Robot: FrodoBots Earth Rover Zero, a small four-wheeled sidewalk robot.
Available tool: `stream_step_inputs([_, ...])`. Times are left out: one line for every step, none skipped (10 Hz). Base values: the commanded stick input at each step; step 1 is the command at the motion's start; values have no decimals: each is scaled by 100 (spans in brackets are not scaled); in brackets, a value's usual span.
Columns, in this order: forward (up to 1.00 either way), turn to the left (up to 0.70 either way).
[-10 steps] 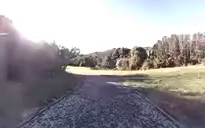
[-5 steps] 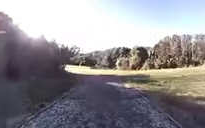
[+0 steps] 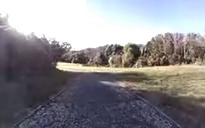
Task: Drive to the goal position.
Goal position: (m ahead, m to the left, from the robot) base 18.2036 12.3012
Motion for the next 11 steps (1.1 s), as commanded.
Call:
stream_step_inputs([50, 0])
stream_step_inputs([50, 0])
stream_step_inputs([50, 0])
stream_step_inputs([50, 0])
stream_step_inputs([50, 0])
stream_step_inputs([50, 0])
stream_step_inputs([50, 0])
stream_step_inputs([50, 0])
stream_step_inputs([50, 27])
stream_step_inputs([50, 50])
stream_step_inputs([50, 50])
